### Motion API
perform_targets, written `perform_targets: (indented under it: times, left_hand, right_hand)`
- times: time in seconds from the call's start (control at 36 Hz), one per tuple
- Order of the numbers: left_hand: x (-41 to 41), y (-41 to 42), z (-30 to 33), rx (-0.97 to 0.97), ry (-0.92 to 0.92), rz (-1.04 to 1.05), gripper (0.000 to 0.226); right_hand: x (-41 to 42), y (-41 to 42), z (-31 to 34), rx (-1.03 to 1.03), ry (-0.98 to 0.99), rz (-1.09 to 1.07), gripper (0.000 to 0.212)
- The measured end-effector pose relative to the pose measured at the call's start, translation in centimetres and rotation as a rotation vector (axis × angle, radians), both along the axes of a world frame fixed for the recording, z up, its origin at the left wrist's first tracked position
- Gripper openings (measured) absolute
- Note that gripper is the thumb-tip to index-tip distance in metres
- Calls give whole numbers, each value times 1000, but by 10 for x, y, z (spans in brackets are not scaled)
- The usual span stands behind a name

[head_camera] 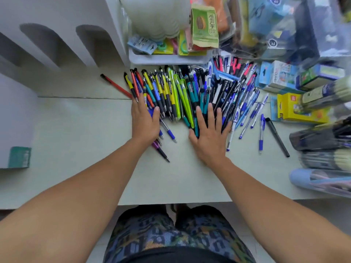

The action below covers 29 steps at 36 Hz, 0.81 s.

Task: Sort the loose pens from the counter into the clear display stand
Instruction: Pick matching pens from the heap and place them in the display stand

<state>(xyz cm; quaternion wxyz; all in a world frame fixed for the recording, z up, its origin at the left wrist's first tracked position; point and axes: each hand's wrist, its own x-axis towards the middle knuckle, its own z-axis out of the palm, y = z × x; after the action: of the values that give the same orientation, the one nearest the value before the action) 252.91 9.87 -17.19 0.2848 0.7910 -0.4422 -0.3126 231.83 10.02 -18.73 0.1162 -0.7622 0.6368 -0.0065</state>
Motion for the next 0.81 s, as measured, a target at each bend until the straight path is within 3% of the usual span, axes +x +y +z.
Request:
perform_targets:
  times: [0.14, 0.25, 0.33, 0.42, 0.53, 0.58, 0.64, 0.72, 0.81]
  left_hand:
    - [14, 12, 13, 57, 65, -43, 72]
    - [27, 24, 23, 69, 109, -52, 67]
    - [36, 33, 33, 103, 130, -13, 63]
    - [50, 40, 44, 146, 162, 44, 64]
    - [72, 46, 44, 271, 120, 218, 64]
    - [75, 50, 46, 341, 278, 385, 44]
    - [71, 50, 49, 379, 515, 416, 24]
    - [65, 42, 44, 302, 797, 387, 32]
    - [65, 30, 48, 198, 1035, 317, 12]
  right_hand:
    - [20, 1, 31, -60, -95, -85, 81]
    - [56, 0, 59, -137, -213, 1, 79]
    - [84, -13, 77, -66, -277, -25, 77]
    - [104, -35, 84, 82, -285, -121, 88]
    - [118, -50, 81, 172, -119, -76, 100]
    - [124, -51, 80, 171, -71, -50, 97]
    - [130, -51, 77, 139, -83, -23, 81]
    - [137, -43, 64, 84, -55, 60, 67]
    - [139, -29, 53, 46, -11, 114, 64]
